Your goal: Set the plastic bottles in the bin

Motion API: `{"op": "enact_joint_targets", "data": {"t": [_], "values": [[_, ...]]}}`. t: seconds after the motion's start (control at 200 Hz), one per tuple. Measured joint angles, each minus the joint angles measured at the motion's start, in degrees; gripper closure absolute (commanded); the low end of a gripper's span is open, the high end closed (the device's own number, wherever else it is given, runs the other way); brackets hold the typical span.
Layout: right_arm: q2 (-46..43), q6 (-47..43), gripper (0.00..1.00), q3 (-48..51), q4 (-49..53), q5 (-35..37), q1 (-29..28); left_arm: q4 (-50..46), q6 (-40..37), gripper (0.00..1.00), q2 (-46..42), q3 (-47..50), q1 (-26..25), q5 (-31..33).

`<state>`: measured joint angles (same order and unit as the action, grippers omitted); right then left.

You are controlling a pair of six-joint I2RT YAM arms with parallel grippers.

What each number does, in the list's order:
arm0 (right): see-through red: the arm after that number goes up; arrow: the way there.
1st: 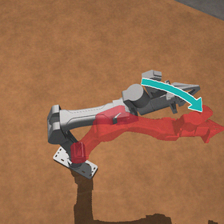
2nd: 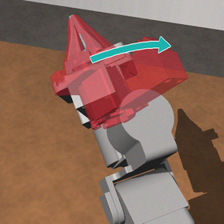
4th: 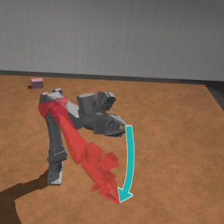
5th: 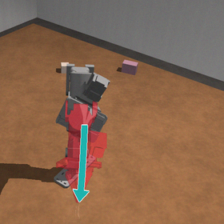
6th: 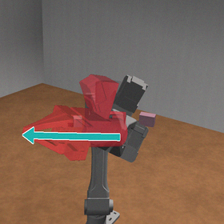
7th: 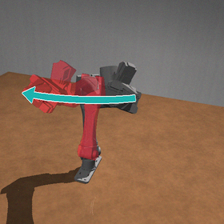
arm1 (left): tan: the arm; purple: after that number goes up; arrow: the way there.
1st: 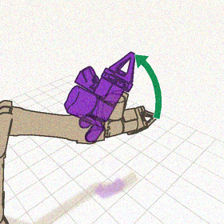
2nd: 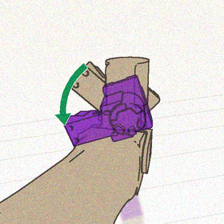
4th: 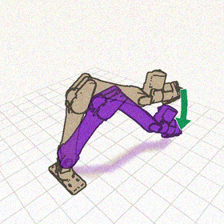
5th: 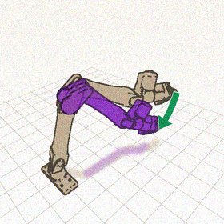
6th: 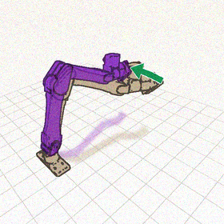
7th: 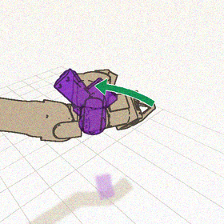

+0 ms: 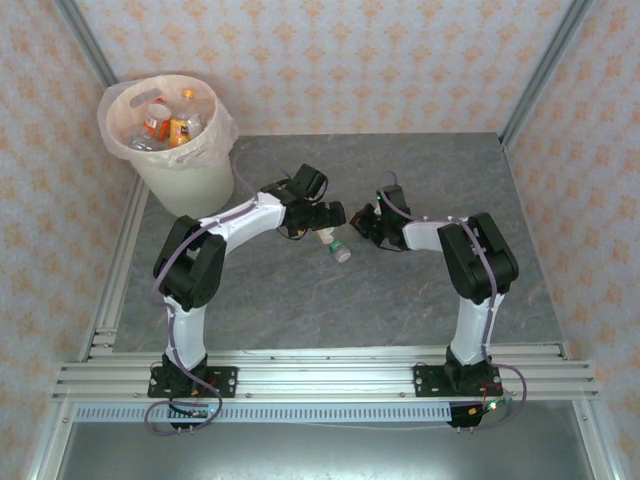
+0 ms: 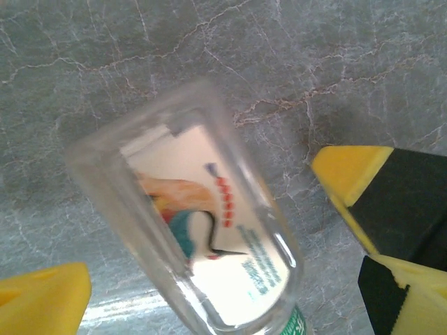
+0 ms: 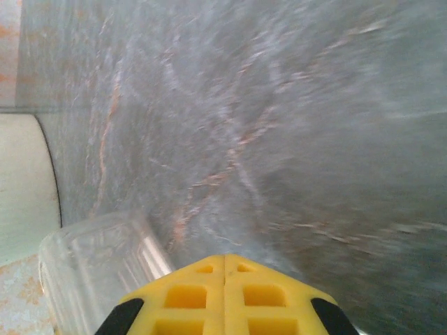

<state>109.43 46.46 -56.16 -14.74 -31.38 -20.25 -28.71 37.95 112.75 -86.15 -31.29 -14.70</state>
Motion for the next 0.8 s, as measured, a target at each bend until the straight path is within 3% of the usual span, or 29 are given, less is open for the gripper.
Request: {"op": "enact_joint_targets", "data": {"t": [0.165,0.225,0.31,0.38,0.796], "values": [[-6.97,-2.25,0.64,2.54,3.87,1.92,2.36,-5.77,4.52,0.00,0.00,-4.13,-4.72,10.54],[-10.40,-3.80,0.44,2.62,5.92,3.19,2.47,-7.93,6.91,0.00,0.00,-5.07,-5.92,14.05],[-14.88,-6.69,0.27,2.84,8.37,5.79,2.40,-10.62,10.64,0.00,0.02,-5.95,-6.88,18.29],[-17.77,-8.20,0.00,3.74,9.75,7.87,2.40,-11.63,13.66,0.00,0.07,-5.99,-6.97,20.13],[-25.83,-13.29,0.01,9.97,16.11,18.03,2.43,-11.82,26.67,0.00,6.95,-10.71,-6.86,22.51]]}}
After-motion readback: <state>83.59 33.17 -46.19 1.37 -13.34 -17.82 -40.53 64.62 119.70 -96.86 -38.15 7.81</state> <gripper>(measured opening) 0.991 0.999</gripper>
